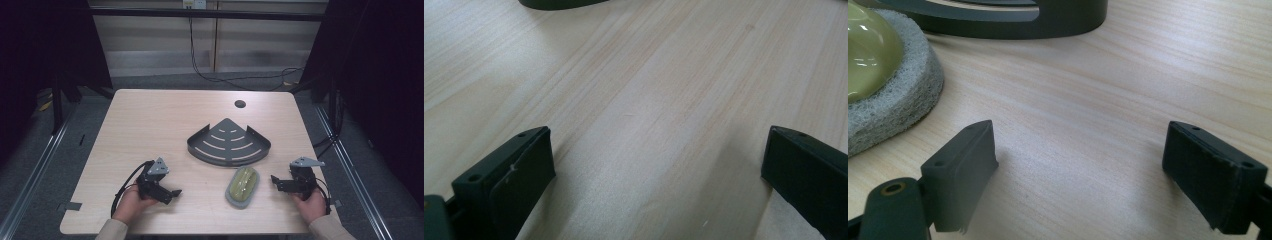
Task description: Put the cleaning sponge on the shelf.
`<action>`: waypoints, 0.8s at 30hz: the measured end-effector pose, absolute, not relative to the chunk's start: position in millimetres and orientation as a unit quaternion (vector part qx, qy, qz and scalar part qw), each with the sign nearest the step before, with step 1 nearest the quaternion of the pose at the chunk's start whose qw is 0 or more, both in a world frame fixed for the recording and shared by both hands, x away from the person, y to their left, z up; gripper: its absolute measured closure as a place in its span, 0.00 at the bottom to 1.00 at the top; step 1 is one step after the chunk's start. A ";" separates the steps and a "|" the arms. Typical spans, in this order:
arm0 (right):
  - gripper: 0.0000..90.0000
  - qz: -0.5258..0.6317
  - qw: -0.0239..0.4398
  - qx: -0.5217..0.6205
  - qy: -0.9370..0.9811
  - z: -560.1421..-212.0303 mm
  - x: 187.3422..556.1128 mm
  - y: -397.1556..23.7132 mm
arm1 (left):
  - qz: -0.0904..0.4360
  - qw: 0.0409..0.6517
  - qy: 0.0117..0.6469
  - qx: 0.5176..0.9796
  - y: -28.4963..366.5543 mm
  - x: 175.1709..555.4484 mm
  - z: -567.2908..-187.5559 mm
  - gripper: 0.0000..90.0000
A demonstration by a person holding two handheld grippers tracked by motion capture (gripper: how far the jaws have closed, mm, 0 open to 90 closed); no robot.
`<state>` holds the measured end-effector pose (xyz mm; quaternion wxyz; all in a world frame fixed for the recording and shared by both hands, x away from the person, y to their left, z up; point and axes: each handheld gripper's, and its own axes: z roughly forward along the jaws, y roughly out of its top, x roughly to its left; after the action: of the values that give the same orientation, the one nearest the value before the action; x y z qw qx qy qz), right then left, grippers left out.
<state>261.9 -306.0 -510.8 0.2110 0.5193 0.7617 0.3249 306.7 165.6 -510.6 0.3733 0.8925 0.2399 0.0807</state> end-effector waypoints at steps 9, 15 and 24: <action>0.17 0.263 0.150 0.530 0.792 -495.4 270.3 -299.0 | 0.081 0.374 0.240 0.892 165.5 306.8 -510.8 0.00; 0.27 0.243 0.058 0.549 0.797 -476.3 275.4 -293.6 | 0.081 0.375 0.240 0.892 165.5 306.8 -510.9 0.00; 0.28 0.186 0.012 0.562 0.806 -432.5 282.0 -267.7 | 0.081 0.373 0.240 0.893 165.6 306.8 -510.6 0.00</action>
<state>282.0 -267.7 -432.5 0.0121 0.5621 0.8059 0.1855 306.8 165.6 -510.6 0.3732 0.8926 0.2398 0.0807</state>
